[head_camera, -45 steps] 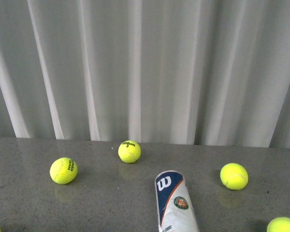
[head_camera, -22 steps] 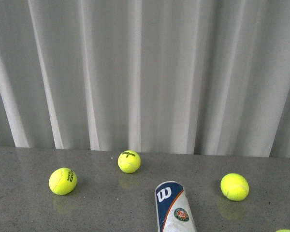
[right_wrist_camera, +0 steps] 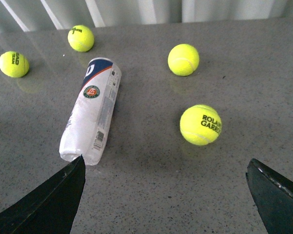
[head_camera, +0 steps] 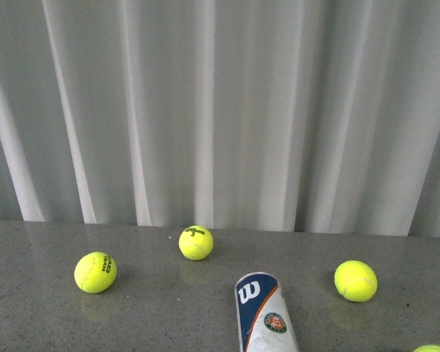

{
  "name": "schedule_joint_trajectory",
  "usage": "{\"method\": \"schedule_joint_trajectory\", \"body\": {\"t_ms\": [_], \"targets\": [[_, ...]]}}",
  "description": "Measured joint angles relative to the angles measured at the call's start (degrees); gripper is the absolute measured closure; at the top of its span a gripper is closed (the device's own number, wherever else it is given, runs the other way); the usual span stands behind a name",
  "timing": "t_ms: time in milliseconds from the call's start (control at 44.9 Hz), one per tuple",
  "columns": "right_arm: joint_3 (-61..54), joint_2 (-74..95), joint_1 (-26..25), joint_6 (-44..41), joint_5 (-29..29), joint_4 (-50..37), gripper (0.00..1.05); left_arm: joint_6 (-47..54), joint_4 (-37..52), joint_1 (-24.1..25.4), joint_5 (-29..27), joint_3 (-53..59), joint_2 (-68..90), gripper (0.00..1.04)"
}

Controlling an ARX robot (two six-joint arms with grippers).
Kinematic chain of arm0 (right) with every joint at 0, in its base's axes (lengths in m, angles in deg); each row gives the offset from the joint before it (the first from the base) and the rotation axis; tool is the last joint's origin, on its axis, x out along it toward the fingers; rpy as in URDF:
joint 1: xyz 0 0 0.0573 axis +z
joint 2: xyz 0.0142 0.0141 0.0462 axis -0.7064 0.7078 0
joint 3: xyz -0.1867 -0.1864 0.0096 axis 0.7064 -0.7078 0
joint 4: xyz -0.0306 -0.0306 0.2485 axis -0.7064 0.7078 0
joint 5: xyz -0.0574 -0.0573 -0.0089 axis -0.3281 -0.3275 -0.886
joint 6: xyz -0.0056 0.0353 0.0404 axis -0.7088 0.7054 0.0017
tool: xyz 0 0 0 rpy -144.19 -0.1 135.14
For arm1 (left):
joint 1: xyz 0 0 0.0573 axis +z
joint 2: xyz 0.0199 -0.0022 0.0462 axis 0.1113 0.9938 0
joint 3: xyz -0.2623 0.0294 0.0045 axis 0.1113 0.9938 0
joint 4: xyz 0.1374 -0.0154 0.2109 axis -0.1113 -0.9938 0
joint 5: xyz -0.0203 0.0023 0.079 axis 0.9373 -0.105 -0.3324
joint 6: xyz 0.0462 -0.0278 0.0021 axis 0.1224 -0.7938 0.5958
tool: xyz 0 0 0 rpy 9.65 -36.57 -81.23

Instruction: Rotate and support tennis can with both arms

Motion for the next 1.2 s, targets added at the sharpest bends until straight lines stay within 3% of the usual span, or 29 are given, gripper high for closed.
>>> {"method": "schedule_joint_trajectory", "body": {"t_ms": [245,489,1201], "targets": [[15.47,38.64,8.07,5.31,2.82,-9.46,0.07,0.0,0.0,0.0,0.0,0.0,-0.02,0.07],[31.08,66.62,15.91,8.24,-1.36,-11.19,0.07,0.0,0.0,0.0,0.0,0.0,-0.02,0.07],[55.54,93.72,21.07,14.6,-2.05,-5.27,0.07,0.0,0.0,0.0,0.0,0.0,-0.02,0.07]]}}
